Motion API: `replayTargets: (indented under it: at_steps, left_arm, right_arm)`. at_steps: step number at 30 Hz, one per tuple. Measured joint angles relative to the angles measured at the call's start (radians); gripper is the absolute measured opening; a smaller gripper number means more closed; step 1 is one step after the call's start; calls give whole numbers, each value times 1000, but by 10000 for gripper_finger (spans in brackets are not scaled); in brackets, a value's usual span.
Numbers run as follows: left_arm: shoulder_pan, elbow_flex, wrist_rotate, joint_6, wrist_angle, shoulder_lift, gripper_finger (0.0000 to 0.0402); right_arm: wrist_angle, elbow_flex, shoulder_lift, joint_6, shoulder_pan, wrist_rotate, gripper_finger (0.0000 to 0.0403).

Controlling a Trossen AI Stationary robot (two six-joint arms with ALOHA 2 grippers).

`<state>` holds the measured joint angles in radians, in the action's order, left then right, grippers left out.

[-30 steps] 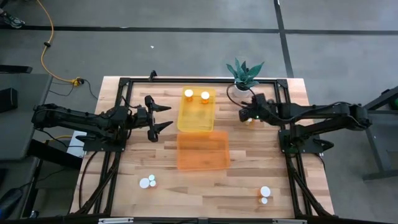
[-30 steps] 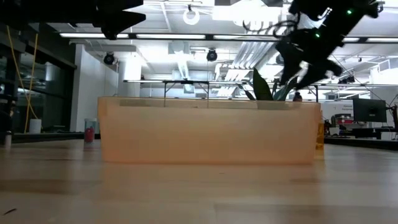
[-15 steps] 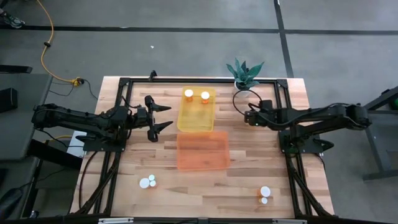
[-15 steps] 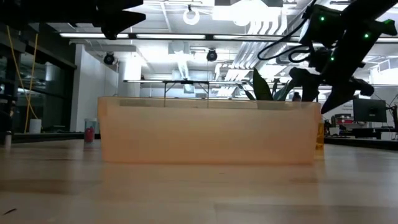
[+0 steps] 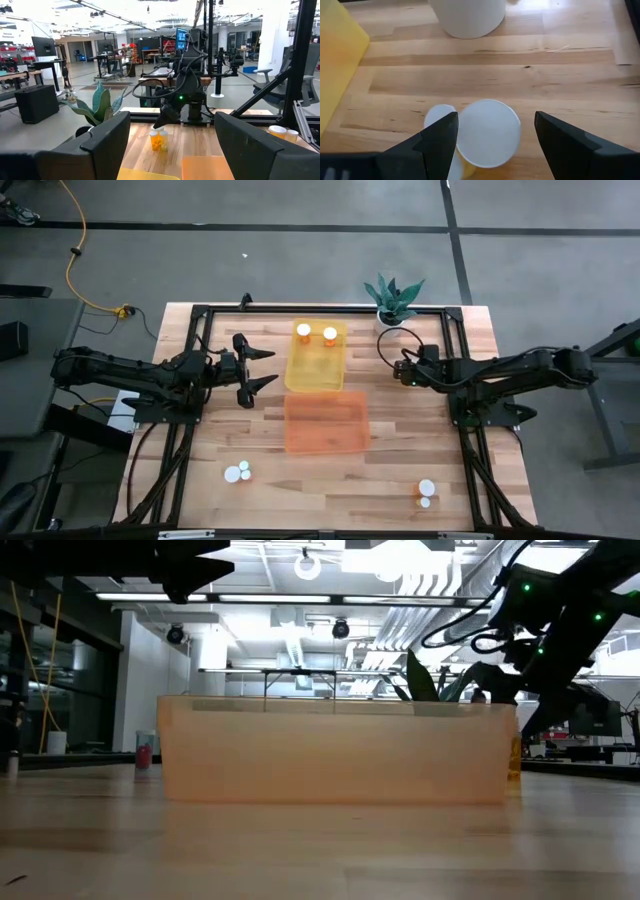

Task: Pick and place medicine bottles into bin by pill shape (circle, oval)
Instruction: Put the yellow capsule bottle into the yellow bin

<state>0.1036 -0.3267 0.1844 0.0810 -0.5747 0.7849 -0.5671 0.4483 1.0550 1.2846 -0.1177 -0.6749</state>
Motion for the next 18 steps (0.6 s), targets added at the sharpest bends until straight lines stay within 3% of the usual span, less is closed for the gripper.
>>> replayTargets:
  at_steps: [18]
  left_arm:
    - [0, 0, 0, -2, -6, 0, 280]
  right_arm:
    - [-24, -1, 0, -27, -52, -6, 256]
